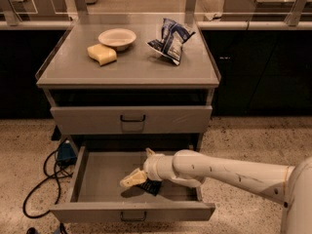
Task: Pick rxbar blueberry from middle drawer and place on counter
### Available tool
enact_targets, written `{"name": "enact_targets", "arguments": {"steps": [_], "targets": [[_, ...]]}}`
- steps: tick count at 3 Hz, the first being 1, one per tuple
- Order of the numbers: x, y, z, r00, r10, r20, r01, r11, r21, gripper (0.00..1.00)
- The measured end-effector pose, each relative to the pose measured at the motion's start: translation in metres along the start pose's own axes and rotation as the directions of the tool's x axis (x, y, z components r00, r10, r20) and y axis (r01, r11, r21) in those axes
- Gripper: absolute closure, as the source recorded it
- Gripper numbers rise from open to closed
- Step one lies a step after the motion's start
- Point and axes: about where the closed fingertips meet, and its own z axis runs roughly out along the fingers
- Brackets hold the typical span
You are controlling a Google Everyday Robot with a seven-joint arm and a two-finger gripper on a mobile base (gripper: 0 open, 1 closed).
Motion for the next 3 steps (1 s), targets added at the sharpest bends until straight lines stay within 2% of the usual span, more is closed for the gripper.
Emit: {"name": "enact_targets", "arguments": {"steps": [1, 2, 3], "targets": [[0.008, -0.005, 0.01, 0.997, -0.023, -0.078, 0.023, 0.9997, 0.006, 0.0], [0.036, -0.032, 0.024, 0.985, -0.033, -0.167, 0.035, 0.9994, 0.007, 0.0], [0.084, -0.054, 0.044, 0.987, 0.0, -0.159, 0.0, 1.0, 0.0, 0.0]]}}
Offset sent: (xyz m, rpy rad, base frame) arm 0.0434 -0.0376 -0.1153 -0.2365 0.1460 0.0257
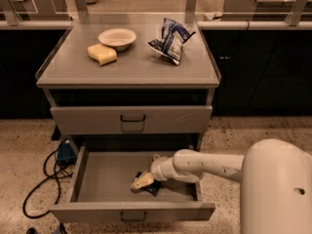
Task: Pick rxbar blueberry from middle drawer and place on counter
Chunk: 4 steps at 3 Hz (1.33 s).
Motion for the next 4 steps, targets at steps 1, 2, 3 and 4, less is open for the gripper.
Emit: {"name": "enact_targets", "arguments": {"steps": [1, 2, 3, 4], "targets": [[0.018, 0.002, 0.009, 0.999, 0.033, -0.002, -0.033, 0.9994, -0.009, 0.0], [0.02, 0.0, 0.009, 0.998, 0.029, -0.058, -0.028, 0.9993, 0.023, 0.0], [0.027, -0.005, 0.005, 0.99, 0.013, -0.14, -0.003, 0.9971, 0.077, 0.0], [0.03, -0.005, 0.002, 0.979, -0.018, -0.205, 0.043, 0.9924, 0.115, 0.0]]}}
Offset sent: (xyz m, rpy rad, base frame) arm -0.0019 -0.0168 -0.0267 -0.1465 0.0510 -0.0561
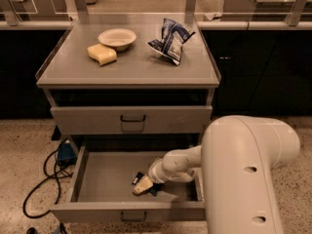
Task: Pick rxbar blueberry from middle drawer and place on counter
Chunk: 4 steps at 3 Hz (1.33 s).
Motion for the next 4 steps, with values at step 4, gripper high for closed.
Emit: {"name": "enact_targets", "arguments": {"steps": [4], "targets": [[0.03, 0.032, 0.011, 0.998, 0.029, 0.056, -0.028, 0.9996, -0.003, 0.19]]}}
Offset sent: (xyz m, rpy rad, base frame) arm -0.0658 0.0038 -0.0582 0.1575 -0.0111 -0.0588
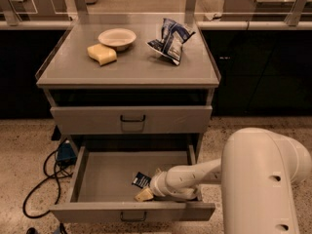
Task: Pick rxbar blueberry from middle drawer and place on counter
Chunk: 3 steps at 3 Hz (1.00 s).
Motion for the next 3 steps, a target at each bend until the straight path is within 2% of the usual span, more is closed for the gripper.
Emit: {"name": "enact_targets", "arguments": {"steps": [3], "targets": [[-0.0055, 0.0, -0.007, 1.0, 0.0, 0.0, 0.0, 1.0, 0.0, 0.89]]}}
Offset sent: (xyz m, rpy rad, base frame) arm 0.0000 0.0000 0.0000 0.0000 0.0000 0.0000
